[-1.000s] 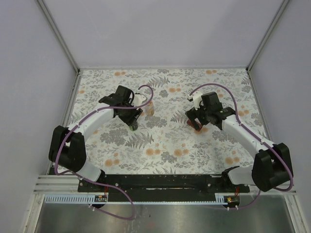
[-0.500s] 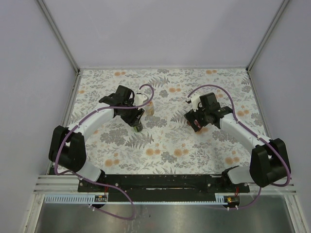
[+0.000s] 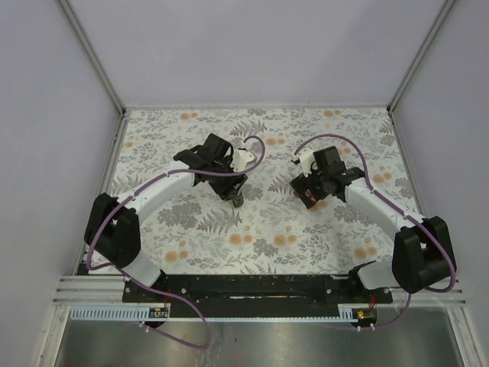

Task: Sort the pills into containers
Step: Move the pill bottle to the center of the board, then open the pill container at the center of the board.

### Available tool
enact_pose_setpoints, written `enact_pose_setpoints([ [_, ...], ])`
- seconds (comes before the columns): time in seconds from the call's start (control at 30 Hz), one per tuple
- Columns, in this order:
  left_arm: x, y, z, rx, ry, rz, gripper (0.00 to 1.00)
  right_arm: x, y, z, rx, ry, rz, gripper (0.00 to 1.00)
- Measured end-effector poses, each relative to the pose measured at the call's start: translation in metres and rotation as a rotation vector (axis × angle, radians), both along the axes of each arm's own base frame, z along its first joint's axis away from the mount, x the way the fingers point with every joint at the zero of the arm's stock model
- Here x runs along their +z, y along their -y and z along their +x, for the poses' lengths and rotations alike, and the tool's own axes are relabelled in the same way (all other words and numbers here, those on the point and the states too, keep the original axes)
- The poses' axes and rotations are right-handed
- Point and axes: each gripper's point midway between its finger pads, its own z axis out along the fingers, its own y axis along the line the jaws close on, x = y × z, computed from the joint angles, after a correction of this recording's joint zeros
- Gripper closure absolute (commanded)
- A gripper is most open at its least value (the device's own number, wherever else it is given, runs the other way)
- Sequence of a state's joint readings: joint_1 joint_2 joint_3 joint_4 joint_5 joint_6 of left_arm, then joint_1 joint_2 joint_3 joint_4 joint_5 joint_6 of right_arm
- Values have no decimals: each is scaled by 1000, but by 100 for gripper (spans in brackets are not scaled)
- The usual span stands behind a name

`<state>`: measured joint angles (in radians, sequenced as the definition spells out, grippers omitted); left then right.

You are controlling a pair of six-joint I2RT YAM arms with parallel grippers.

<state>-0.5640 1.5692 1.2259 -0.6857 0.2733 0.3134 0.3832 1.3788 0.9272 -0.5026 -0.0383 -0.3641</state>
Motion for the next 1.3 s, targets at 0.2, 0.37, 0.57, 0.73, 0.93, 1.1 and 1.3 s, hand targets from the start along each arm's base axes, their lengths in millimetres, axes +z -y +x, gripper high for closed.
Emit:
enact_pose_setpoints([
  [0.2, -17, 13, -3, -25, -15, 55, 59, -12, 4, -1, 15, -30, -43, 1],
  [0.37, -22, 17, -3, -26, -4, 87, 44, -20, 7, -2, 29, -53, -69, 2],
  [0.57, -22, 18, -1, -14, 15, 102, 17, -27, 8, -3, 45, -72, -88, 3],
  [0.73, -20, 18, 2, -5, 30, 102, 4, -38, 9, -4, 61, -101, -104, 5],
  [0.93, 4, 16, 5, 10, 94, 72, 1, -49, 8, 1, 91, -136, -133, 10],
  [1.1, 50, 12, 12, 32, 196, -5, 1, -55, 2, 10, 133, -151, -140, 16],
  [1.3, 87, 2, 13, 56, 252, -98, 1, -64, 0, 12, 163, -191, -156, 27],
])
